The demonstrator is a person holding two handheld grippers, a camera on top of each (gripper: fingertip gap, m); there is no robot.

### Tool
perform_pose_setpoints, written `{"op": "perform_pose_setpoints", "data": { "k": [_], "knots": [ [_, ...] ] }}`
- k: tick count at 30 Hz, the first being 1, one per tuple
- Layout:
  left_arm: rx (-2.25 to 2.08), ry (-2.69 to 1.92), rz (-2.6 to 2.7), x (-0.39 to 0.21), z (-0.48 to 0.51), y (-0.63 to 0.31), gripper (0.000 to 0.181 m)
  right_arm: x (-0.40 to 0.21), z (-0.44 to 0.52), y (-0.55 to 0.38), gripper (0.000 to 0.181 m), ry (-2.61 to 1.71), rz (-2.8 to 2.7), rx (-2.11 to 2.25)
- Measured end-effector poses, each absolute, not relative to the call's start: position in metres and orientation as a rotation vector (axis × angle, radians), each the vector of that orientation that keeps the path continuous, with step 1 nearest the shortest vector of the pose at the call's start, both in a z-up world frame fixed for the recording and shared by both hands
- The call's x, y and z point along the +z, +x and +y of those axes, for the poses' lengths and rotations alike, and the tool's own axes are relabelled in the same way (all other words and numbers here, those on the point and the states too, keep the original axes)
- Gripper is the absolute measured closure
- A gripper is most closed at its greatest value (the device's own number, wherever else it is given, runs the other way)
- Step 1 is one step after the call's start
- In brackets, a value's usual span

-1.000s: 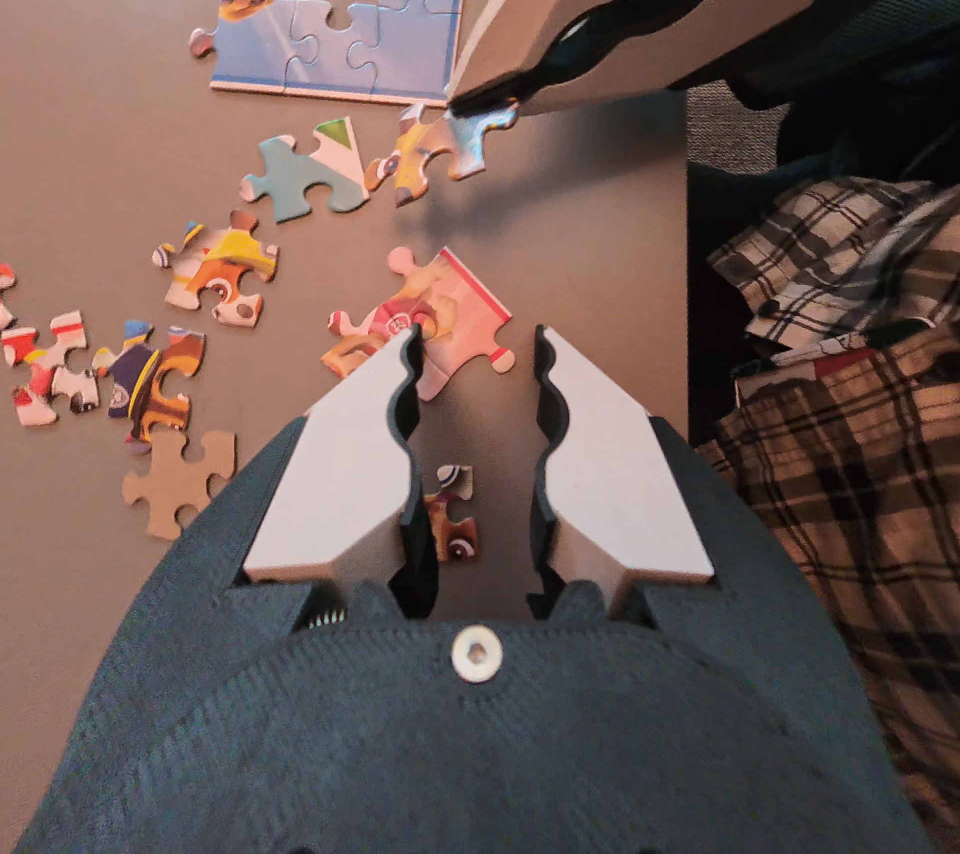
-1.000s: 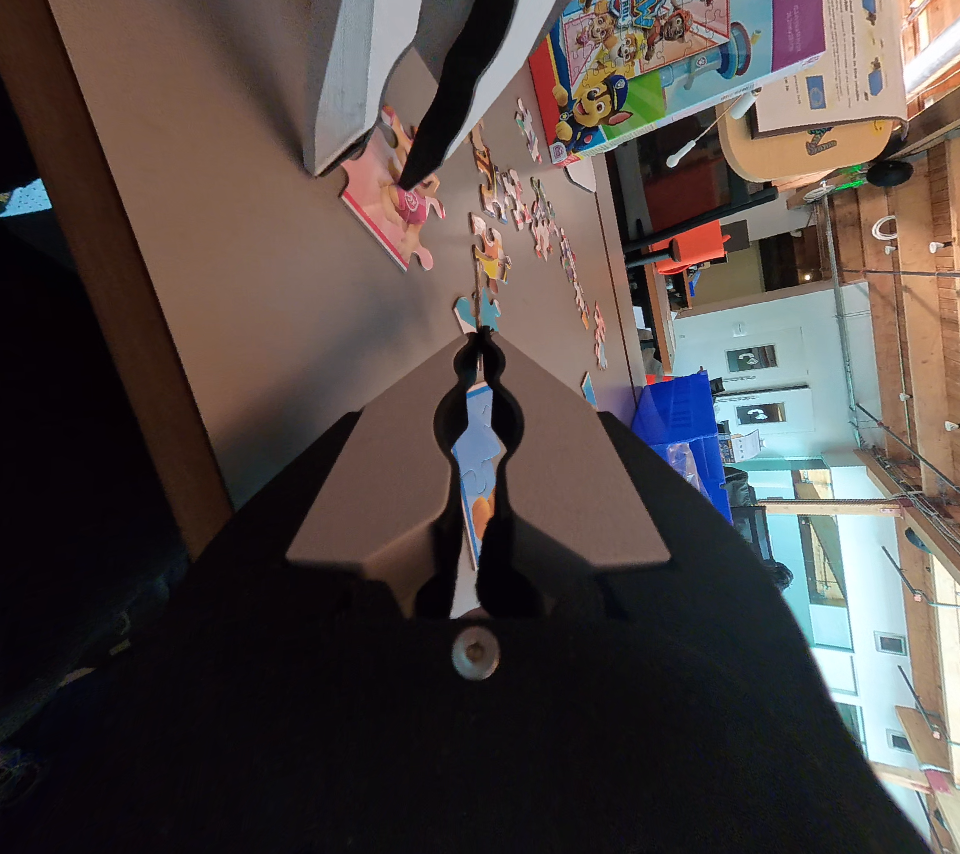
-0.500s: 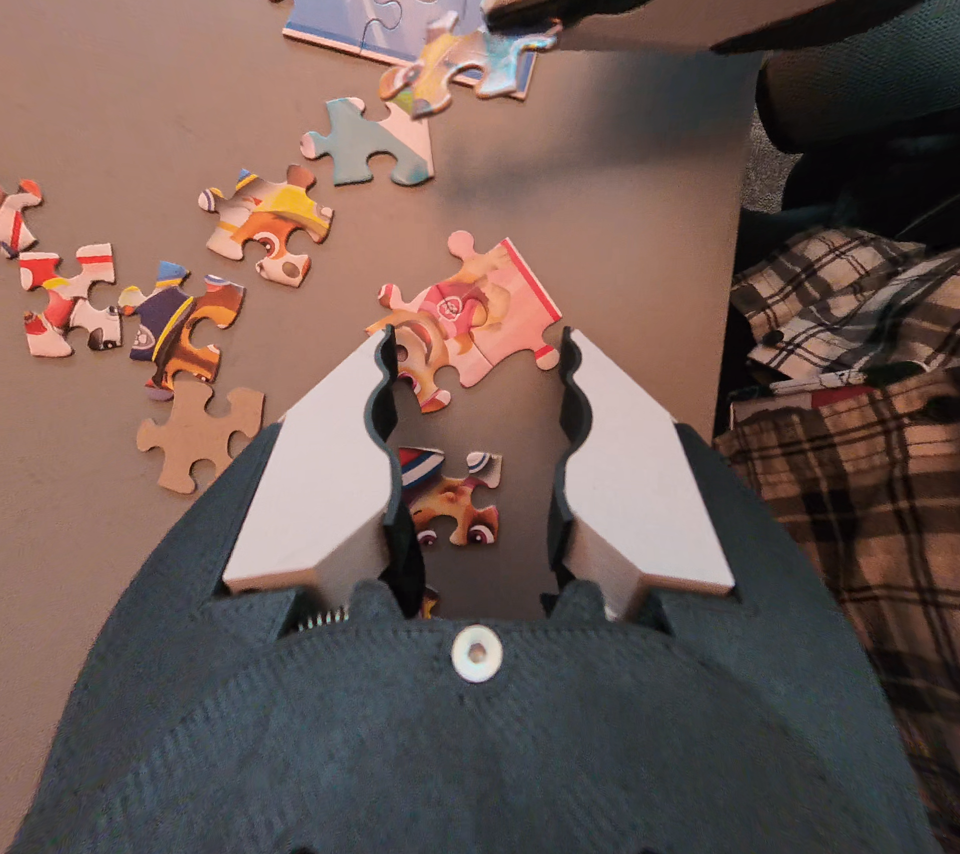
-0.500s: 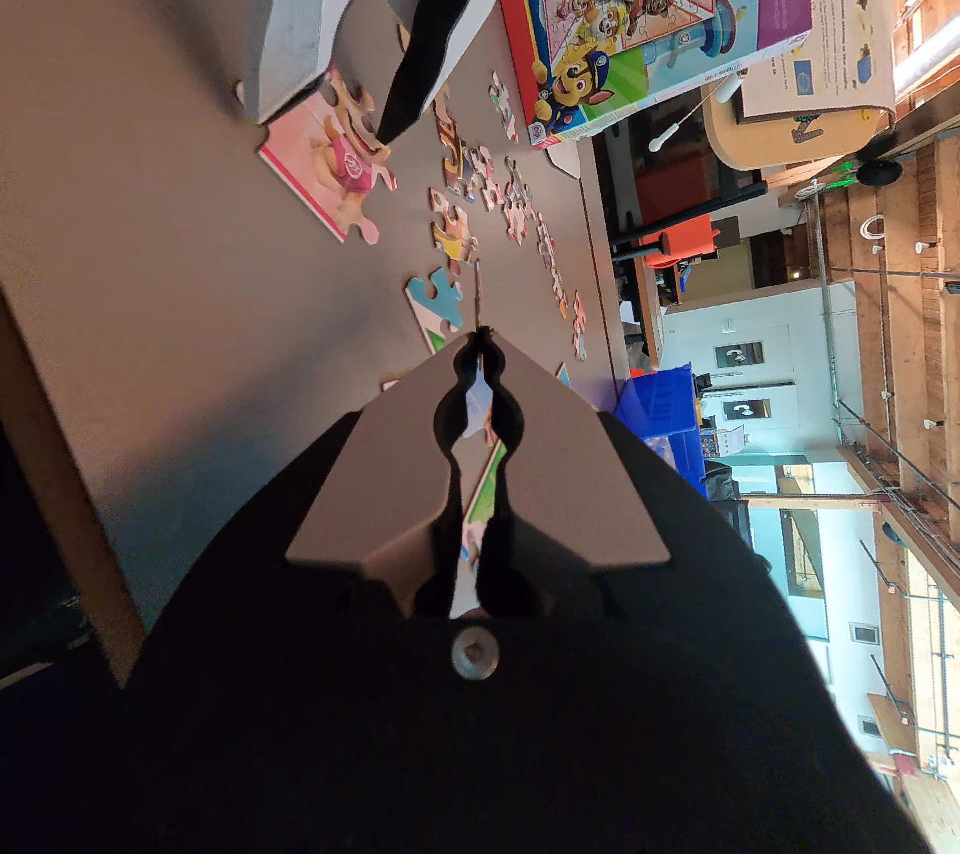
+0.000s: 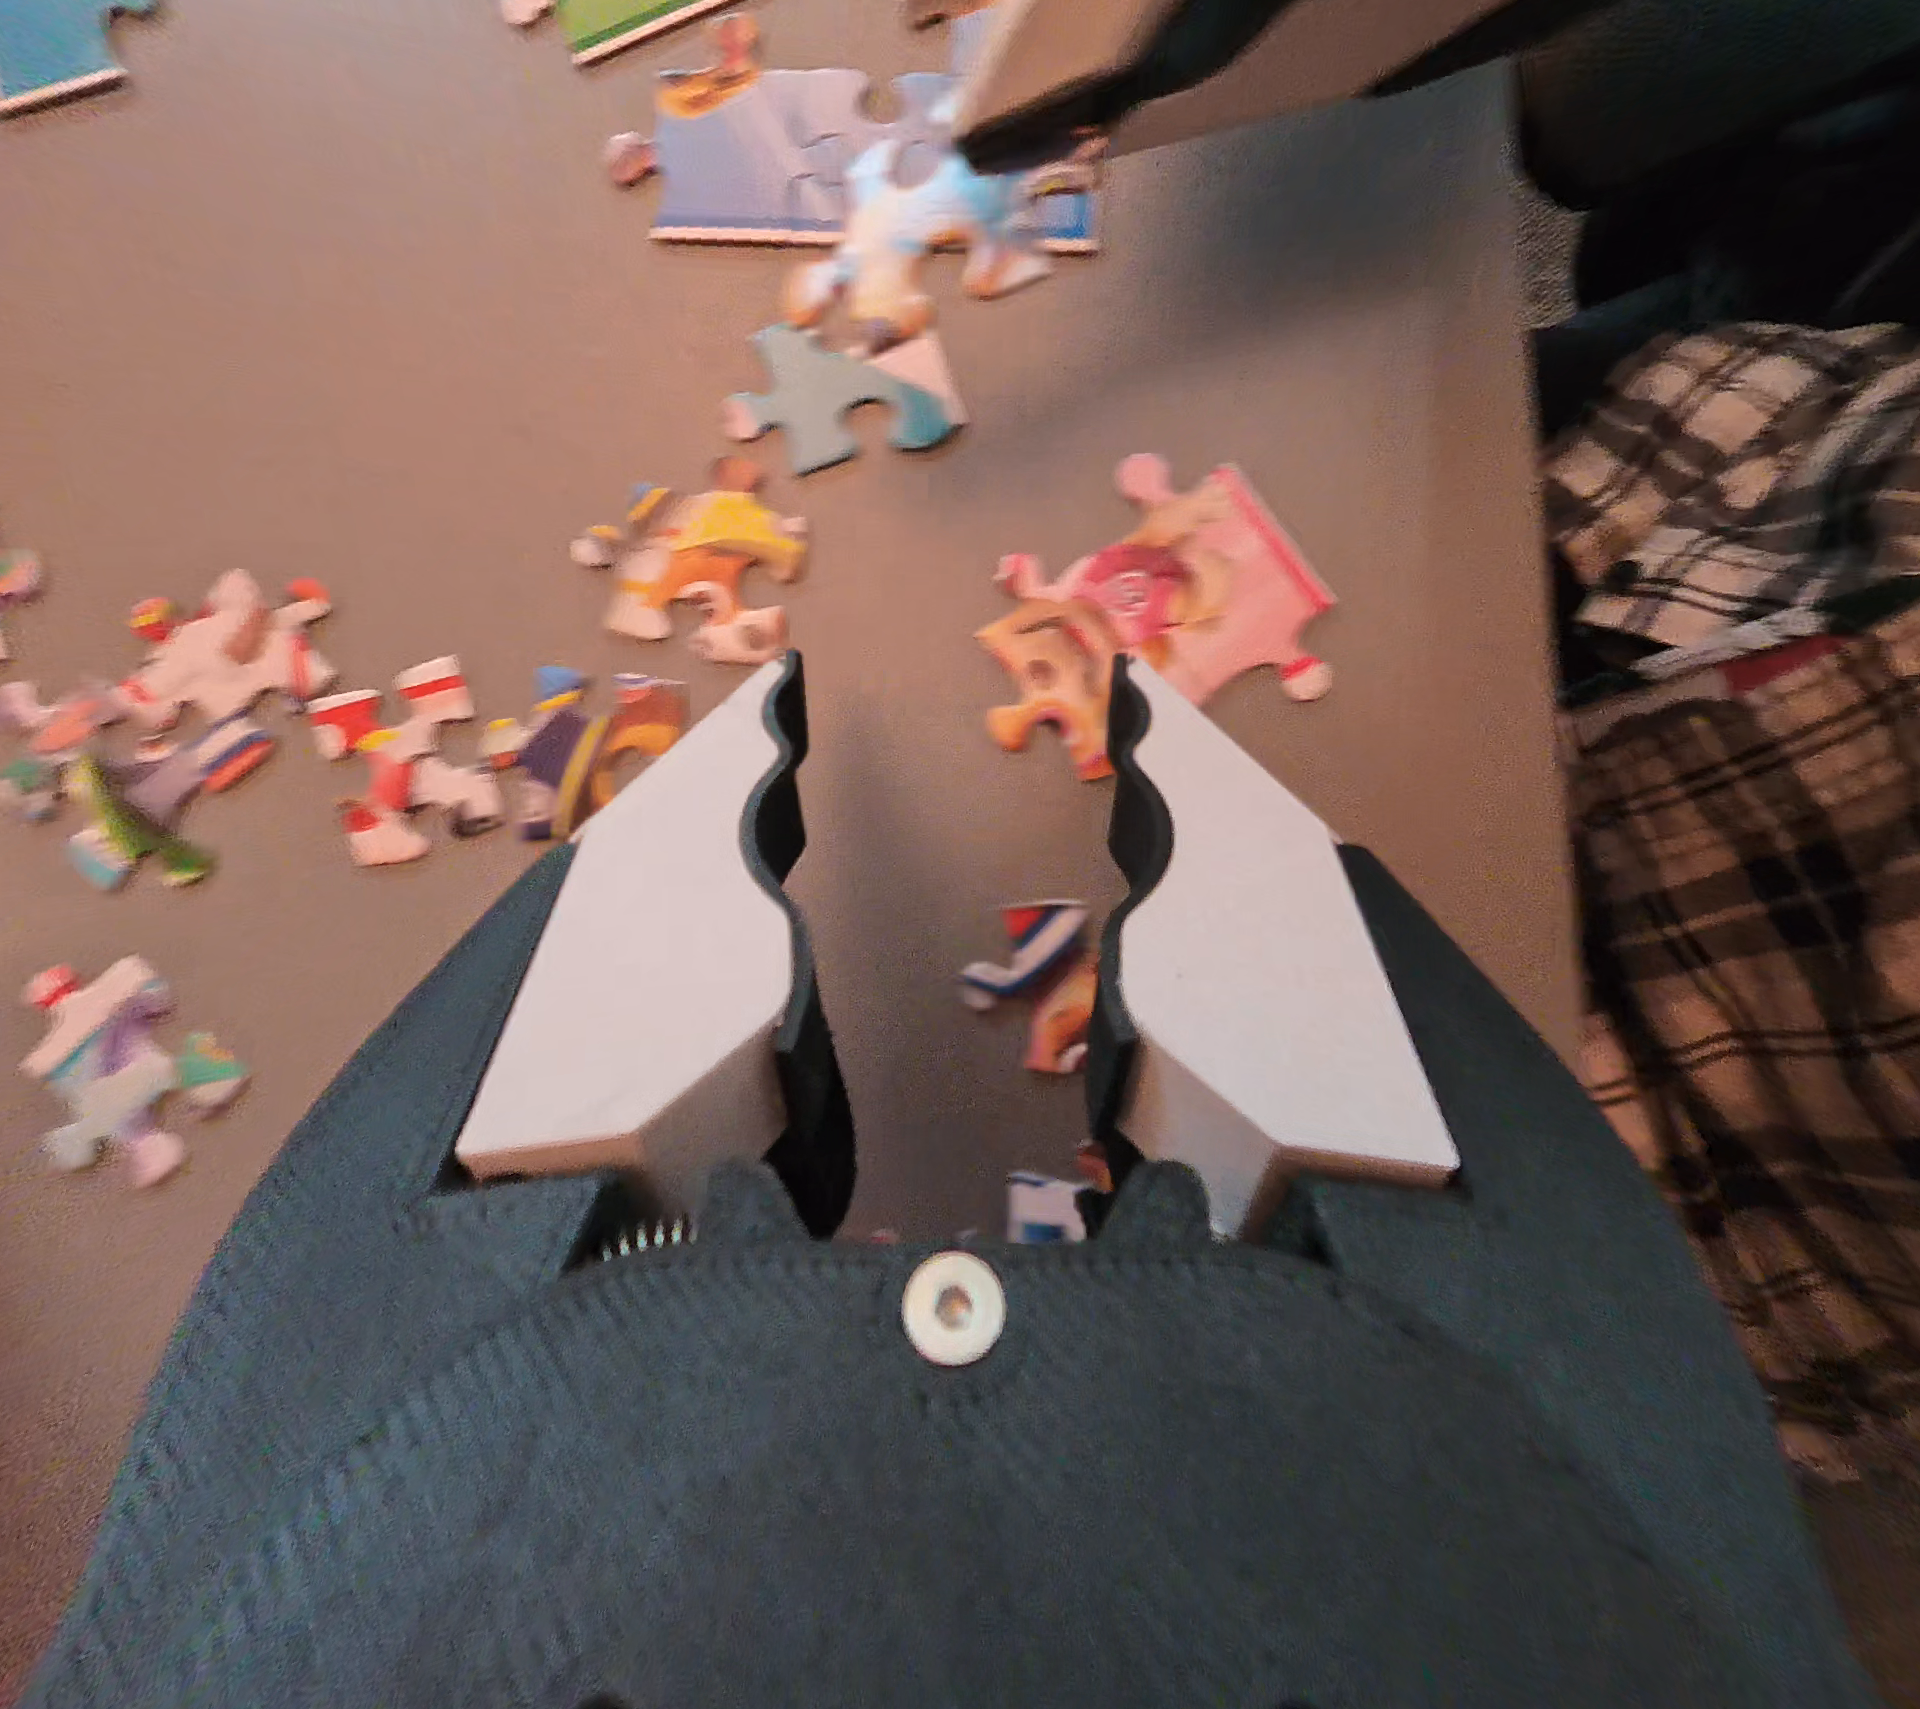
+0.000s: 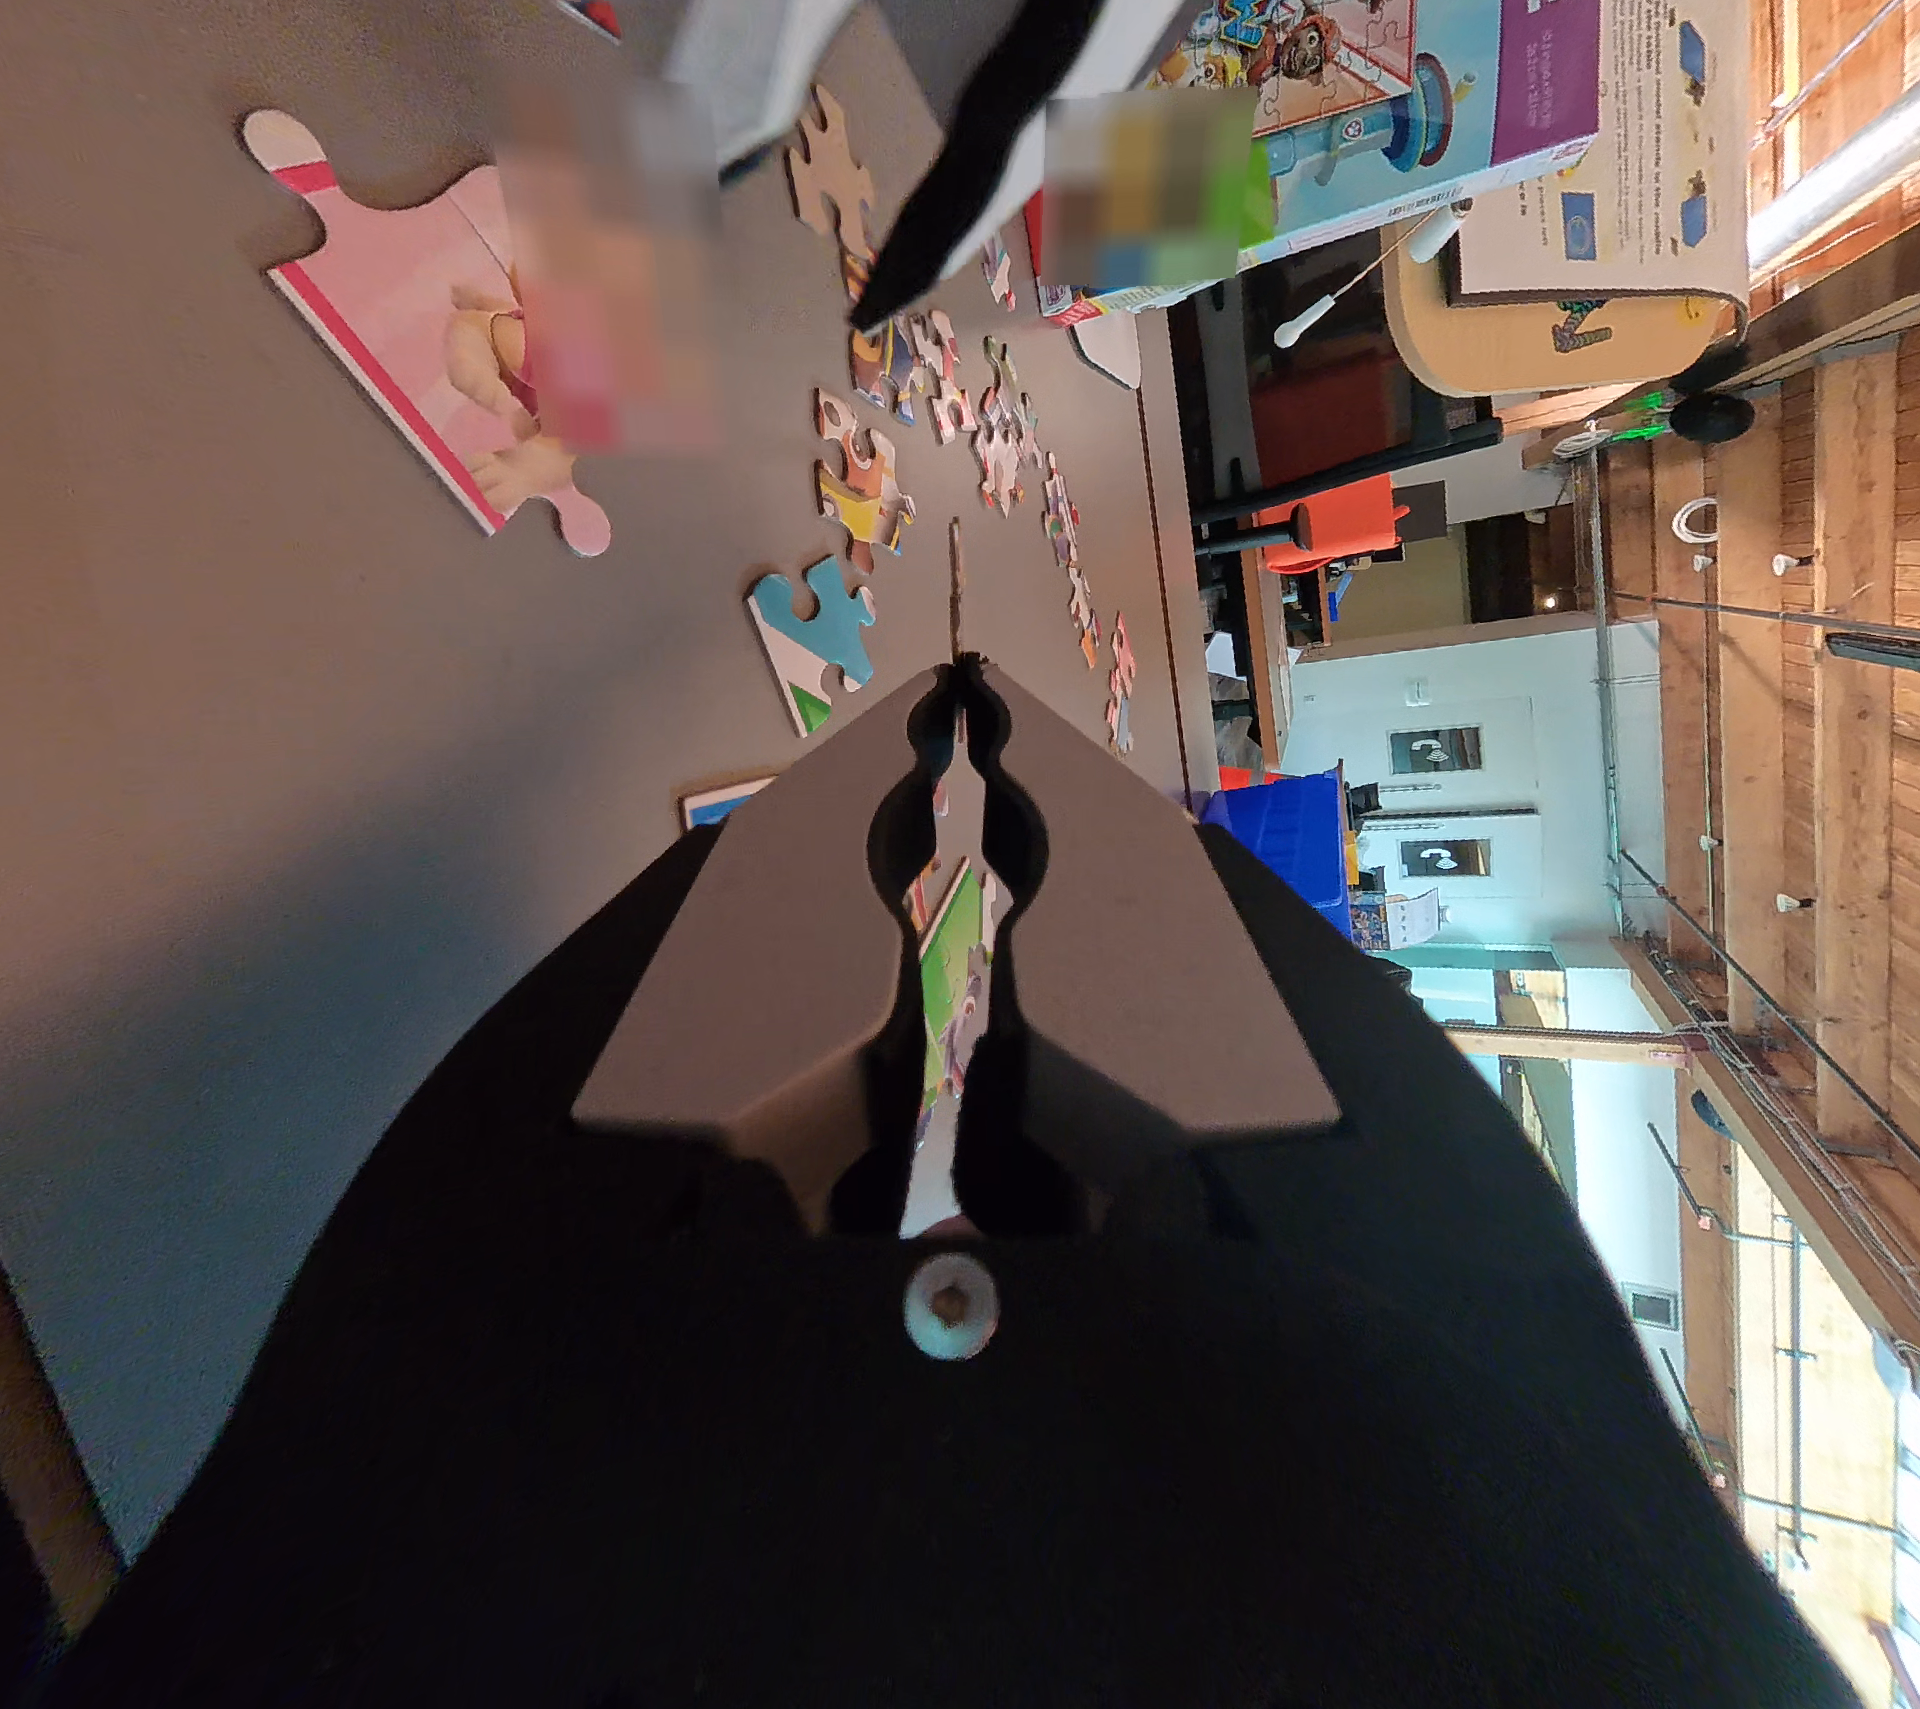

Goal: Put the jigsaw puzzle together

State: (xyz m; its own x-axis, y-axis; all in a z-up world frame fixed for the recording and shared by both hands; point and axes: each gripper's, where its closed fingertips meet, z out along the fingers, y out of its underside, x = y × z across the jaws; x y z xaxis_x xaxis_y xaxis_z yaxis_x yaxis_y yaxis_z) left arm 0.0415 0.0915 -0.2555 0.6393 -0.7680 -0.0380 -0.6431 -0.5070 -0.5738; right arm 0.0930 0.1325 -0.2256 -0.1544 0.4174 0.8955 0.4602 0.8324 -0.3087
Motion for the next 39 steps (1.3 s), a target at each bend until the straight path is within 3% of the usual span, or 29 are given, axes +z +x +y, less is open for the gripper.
{"op": "perform_pose_setpoints", "data": {
  "k": [9, 19, 30, 34, 39],
  "knots": [
    [-0.243, -2.437, 1.146, -0.276, 0.137, 0.017, 0.131, -0.233, 0.135, 0.1, 0.181, -0.702, -1.767, -0.031],
    [-0.42, -2.473, 1.109, -0.273, 0.081, 0.051, 0.142, -0.229, 0.137, 0.103, 0.181, -0.719, -1.751, -0.003],
    [-0.188, -2.519, 0.816, -0.277, 0.117, -0.033, 0.133, -0.226, 0.13, 0.094, 0.181, -0.729, -1.759, 0.009],
    [-0.189, -2.509, 0.821, -0.277, 0.126, -0.025, 0.14, -0.229, 0.125, 0.093, 0.181, -0.725, -1.78, 0.007],
    [-0.173, -2.474, 0.823, -0.277, 0.13, -0.017, 0.16, -0.231, 0.114, 0.091, 0.181, -0.712, -1.799, 0.016]
  ]
}}
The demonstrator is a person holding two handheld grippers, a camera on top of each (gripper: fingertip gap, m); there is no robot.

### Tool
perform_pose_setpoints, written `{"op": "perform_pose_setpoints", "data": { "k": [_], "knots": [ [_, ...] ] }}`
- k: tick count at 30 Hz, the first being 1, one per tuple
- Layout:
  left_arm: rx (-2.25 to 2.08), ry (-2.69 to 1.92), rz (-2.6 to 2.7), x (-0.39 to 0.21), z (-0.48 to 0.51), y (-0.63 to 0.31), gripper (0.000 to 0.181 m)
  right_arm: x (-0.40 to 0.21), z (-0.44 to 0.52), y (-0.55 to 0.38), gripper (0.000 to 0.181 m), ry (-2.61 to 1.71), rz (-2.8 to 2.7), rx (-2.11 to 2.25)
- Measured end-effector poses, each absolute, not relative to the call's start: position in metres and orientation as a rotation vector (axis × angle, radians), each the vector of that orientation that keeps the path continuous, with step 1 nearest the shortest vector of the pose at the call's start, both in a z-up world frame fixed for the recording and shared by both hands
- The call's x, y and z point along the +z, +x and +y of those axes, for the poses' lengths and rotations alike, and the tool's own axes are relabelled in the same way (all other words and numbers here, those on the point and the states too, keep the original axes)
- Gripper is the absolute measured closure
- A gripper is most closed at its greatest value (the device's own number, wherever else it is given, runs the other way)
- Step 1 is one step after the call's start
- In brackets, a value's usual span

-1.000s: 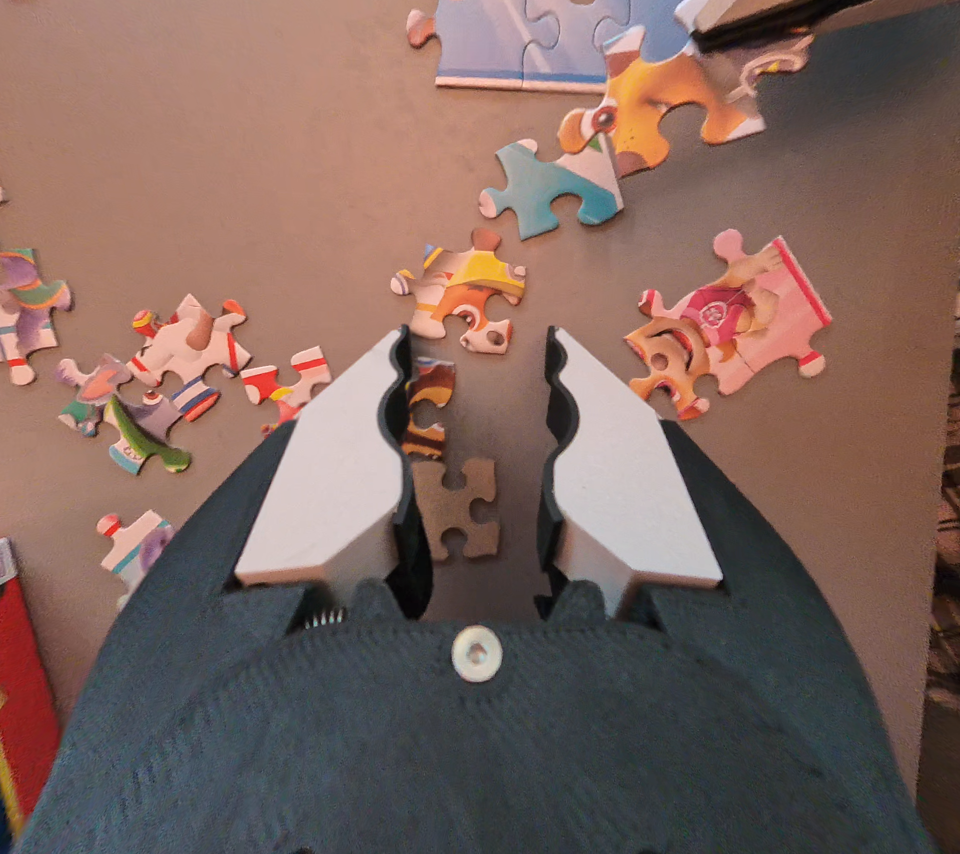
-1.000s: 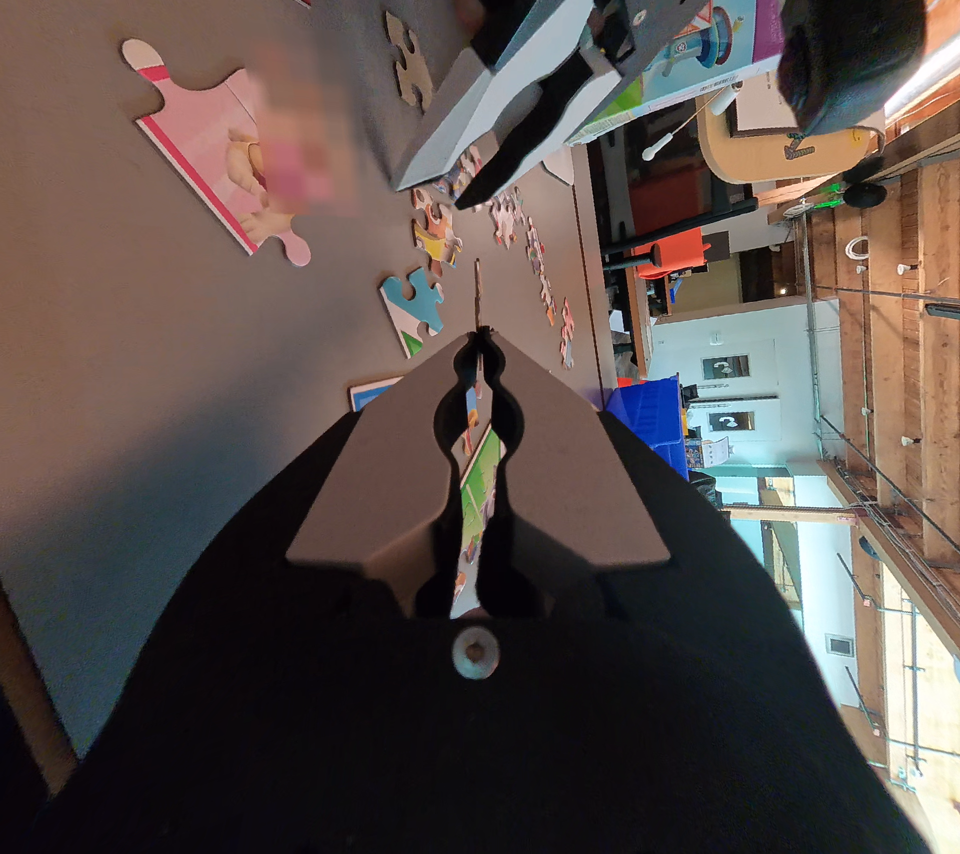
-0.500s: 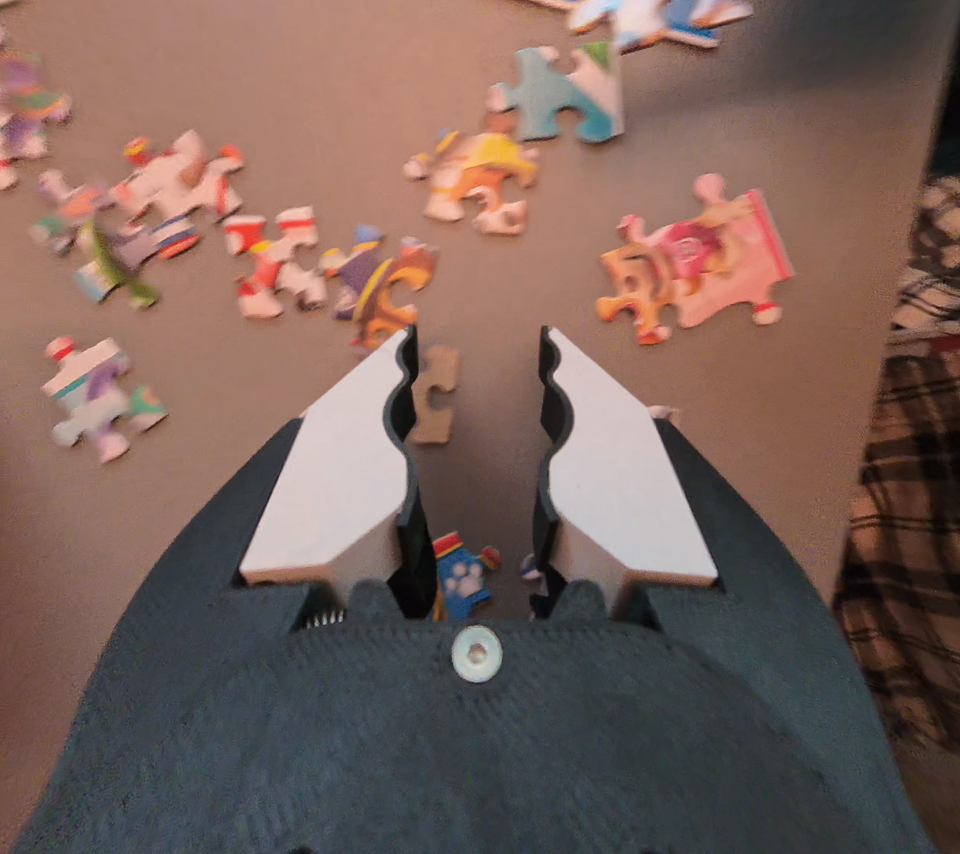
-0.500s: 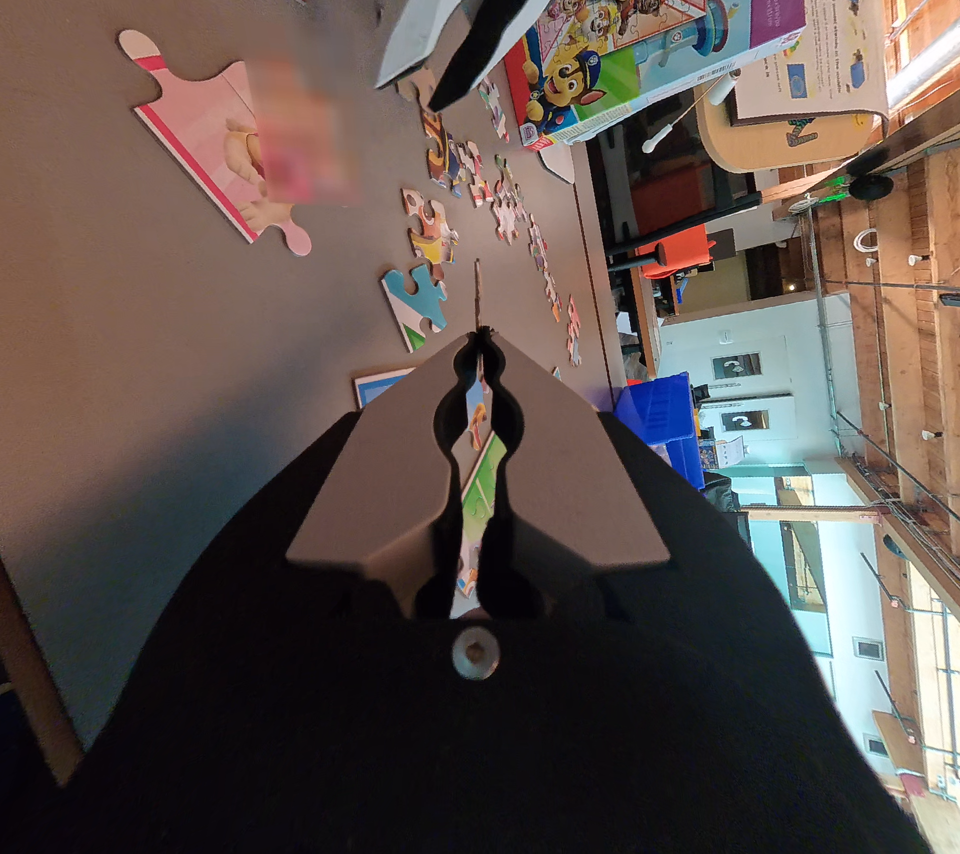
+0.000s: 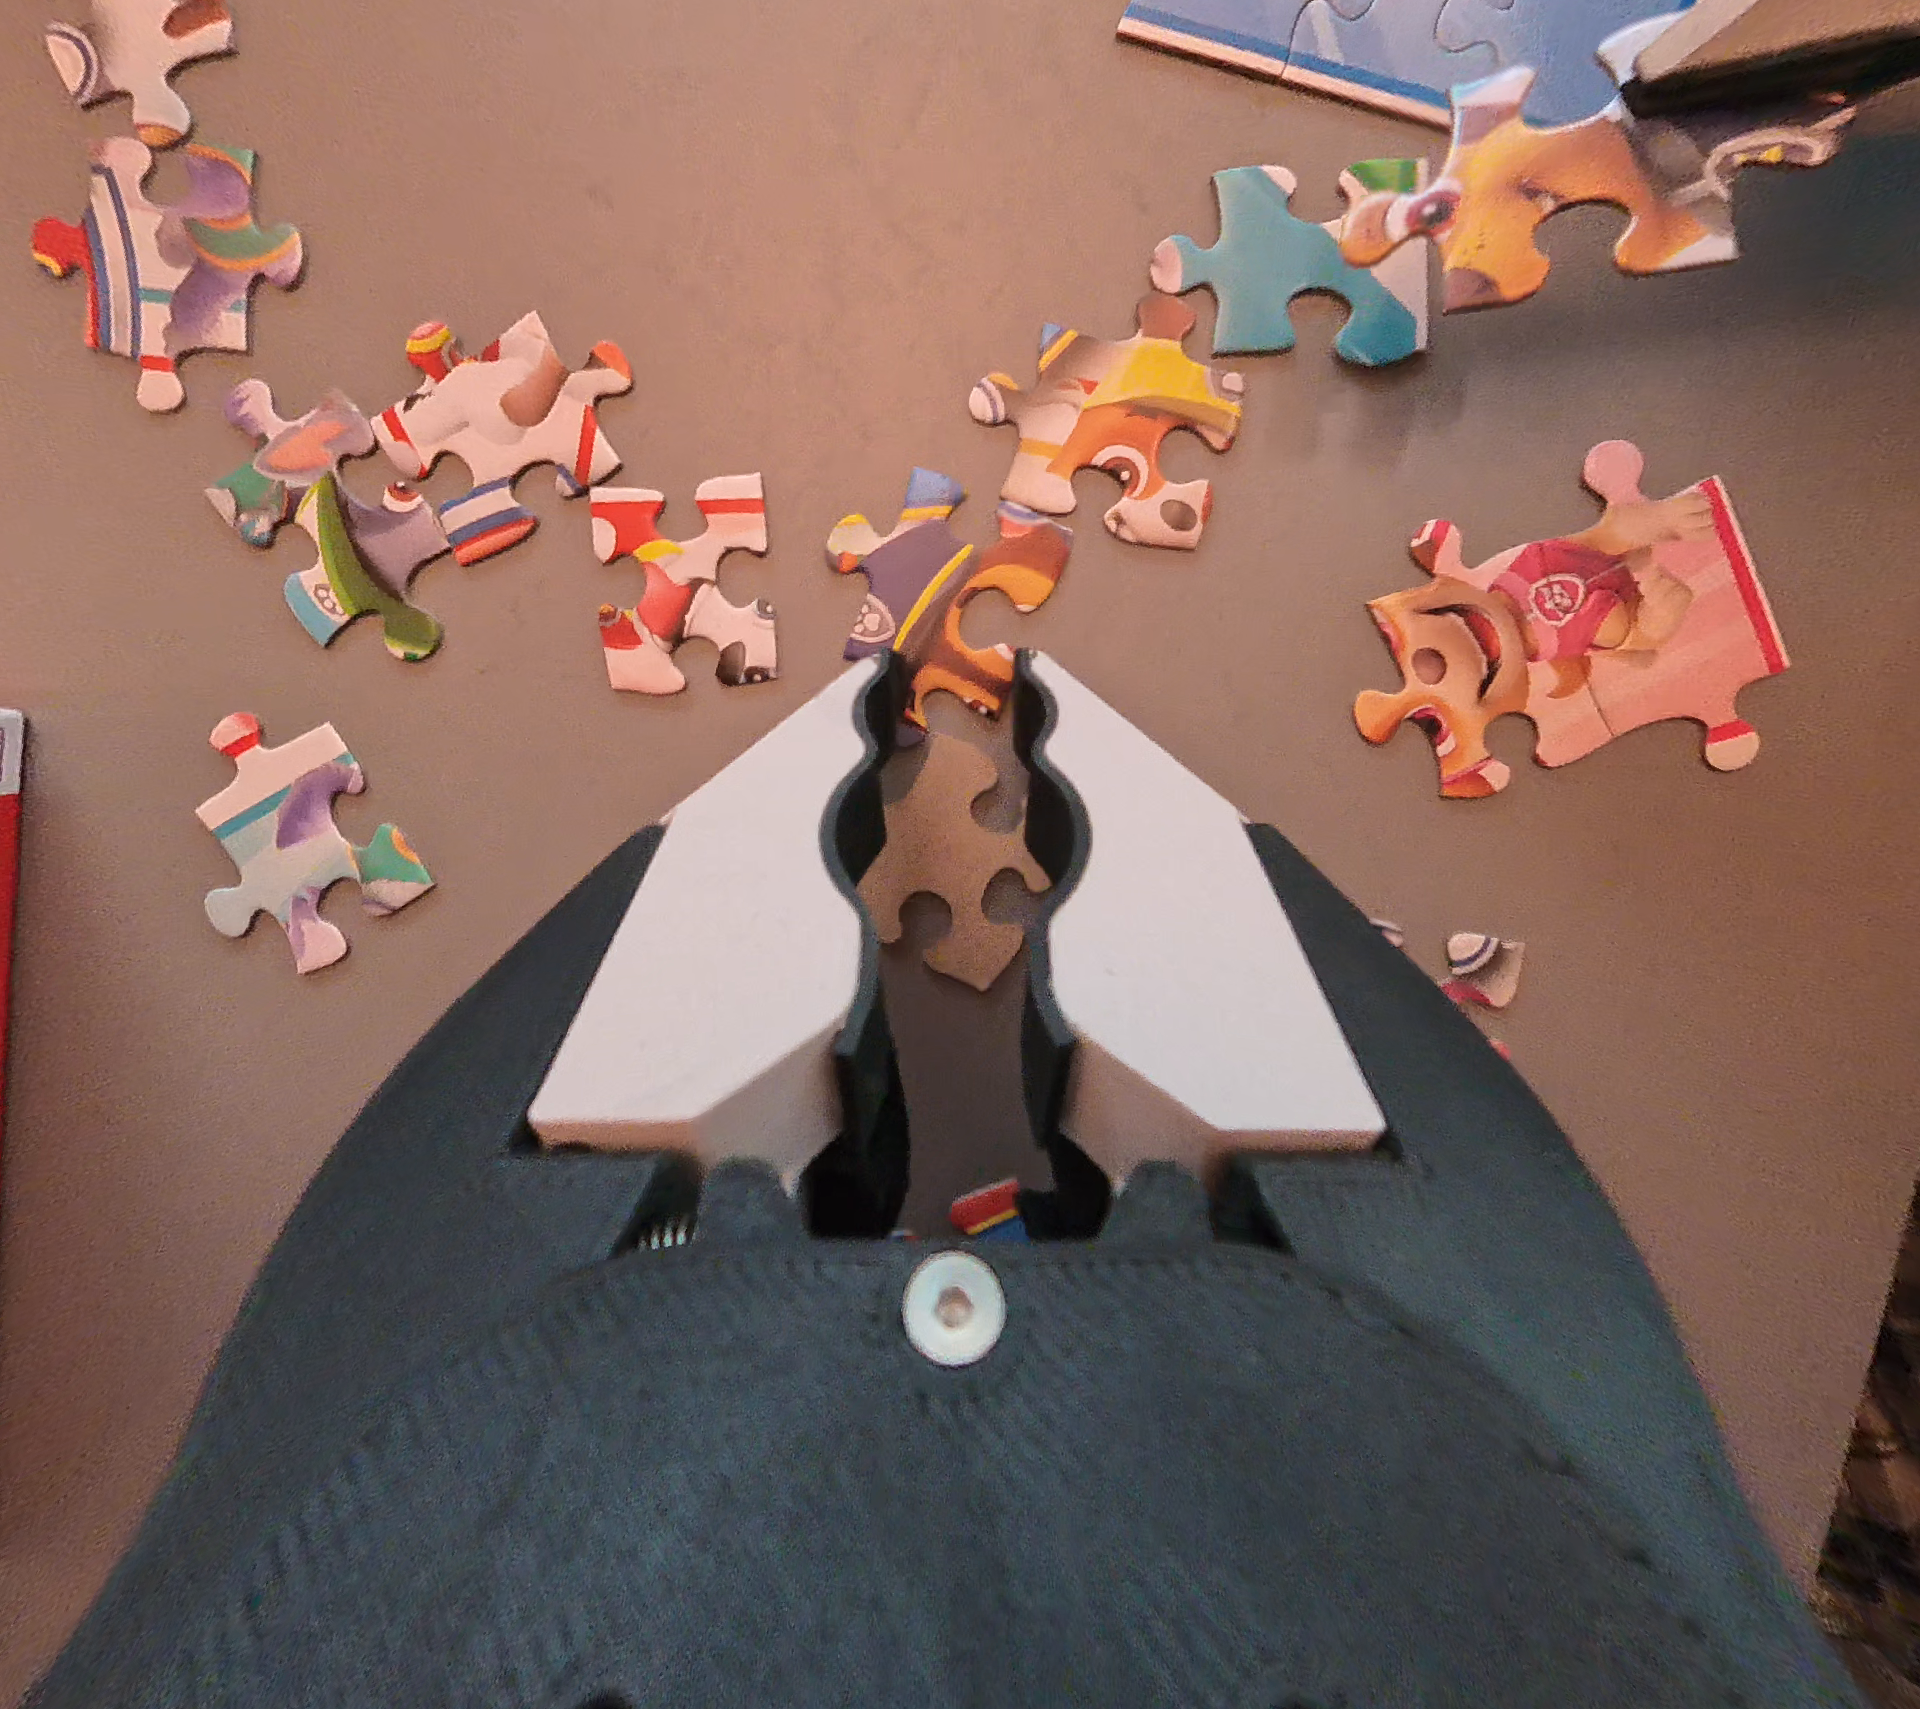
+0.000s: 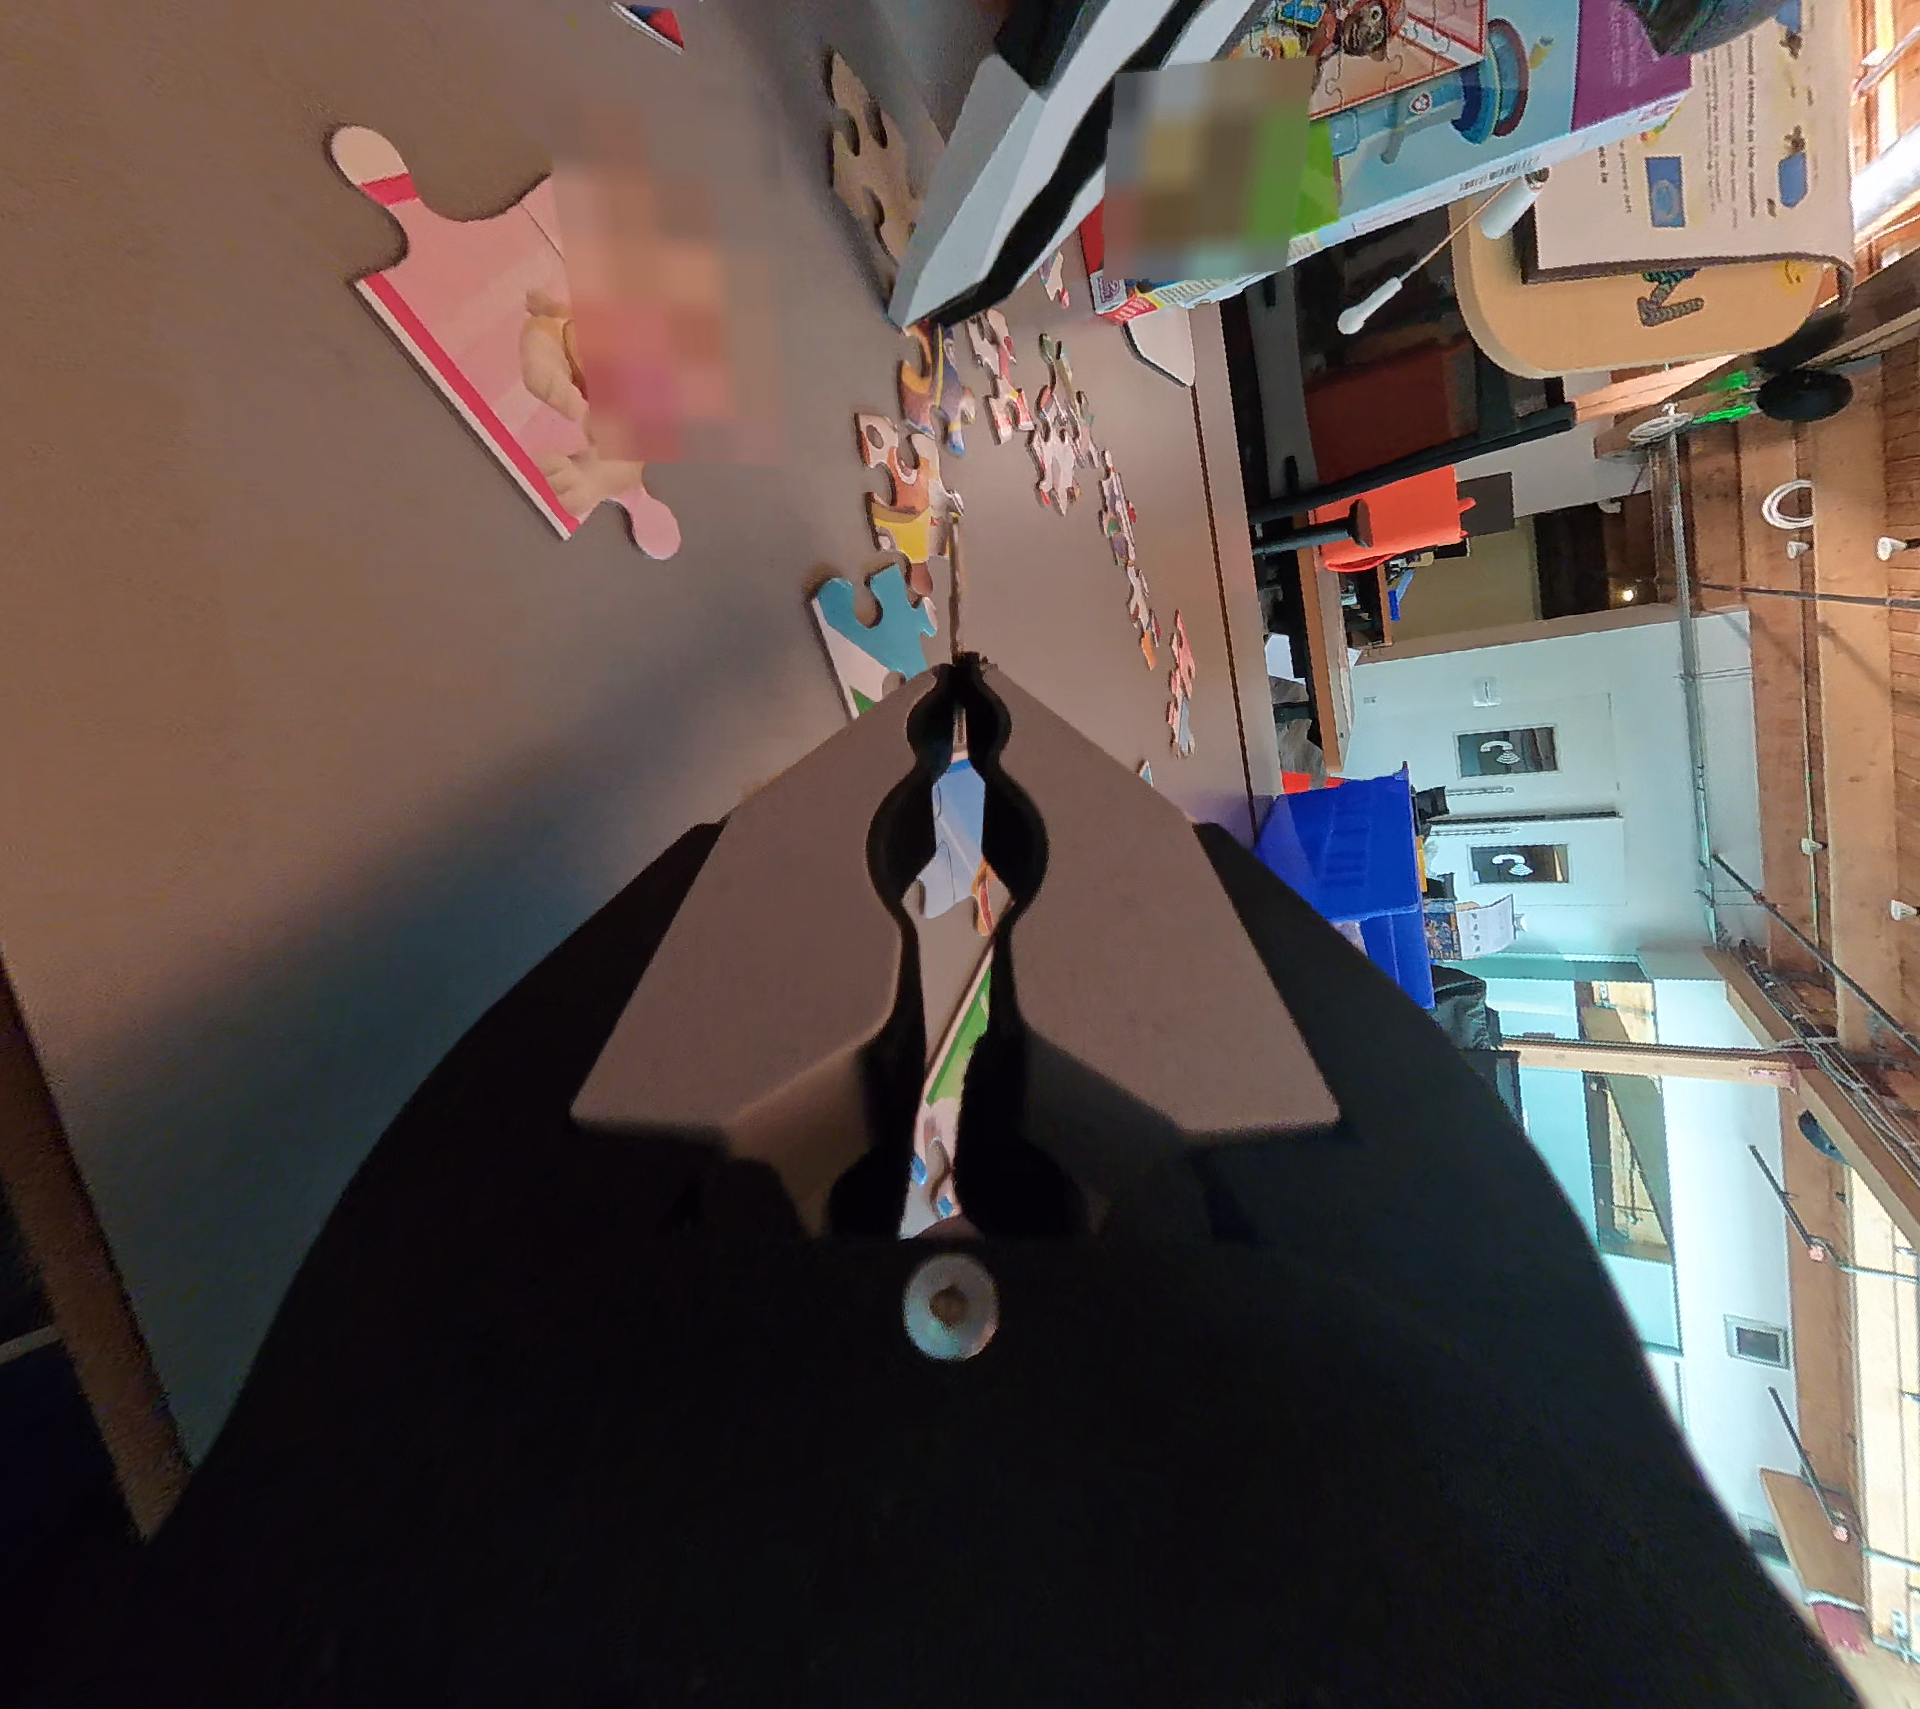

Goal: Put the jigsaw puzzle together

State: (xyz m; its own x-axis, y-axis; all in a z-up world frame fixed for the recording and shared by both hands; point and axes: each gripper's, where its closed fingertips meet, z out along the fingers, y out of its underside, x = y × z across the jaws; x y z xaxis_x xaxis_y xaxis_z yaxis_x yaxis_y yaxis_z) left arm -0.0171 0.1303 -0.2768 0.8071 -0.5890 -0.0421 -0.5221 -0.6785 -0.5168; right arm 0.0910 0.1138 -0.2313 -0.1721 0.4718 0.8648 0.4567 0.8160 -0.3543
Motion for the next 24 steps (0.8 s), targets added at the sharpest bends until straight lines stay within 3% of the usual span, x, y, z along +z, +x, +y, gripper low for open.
{"op": "perform_pose_setpoints", "data": {
  "k": [23, 24],
  "knots": [
    [0.082, -2.347, 0.914, -0.265, 0.125, -0.024, 0.162, -0.244, 0.085, 0.095, 0.181, -0.712, -1.847, 0.041],
    [0.085, -2.342, 0.92, -0.262, 0.125, -0.025, 0.181, -0.244, 0.084, 0.094, 0.181, -0.71, -1.848, 0.042]
  ]
}}
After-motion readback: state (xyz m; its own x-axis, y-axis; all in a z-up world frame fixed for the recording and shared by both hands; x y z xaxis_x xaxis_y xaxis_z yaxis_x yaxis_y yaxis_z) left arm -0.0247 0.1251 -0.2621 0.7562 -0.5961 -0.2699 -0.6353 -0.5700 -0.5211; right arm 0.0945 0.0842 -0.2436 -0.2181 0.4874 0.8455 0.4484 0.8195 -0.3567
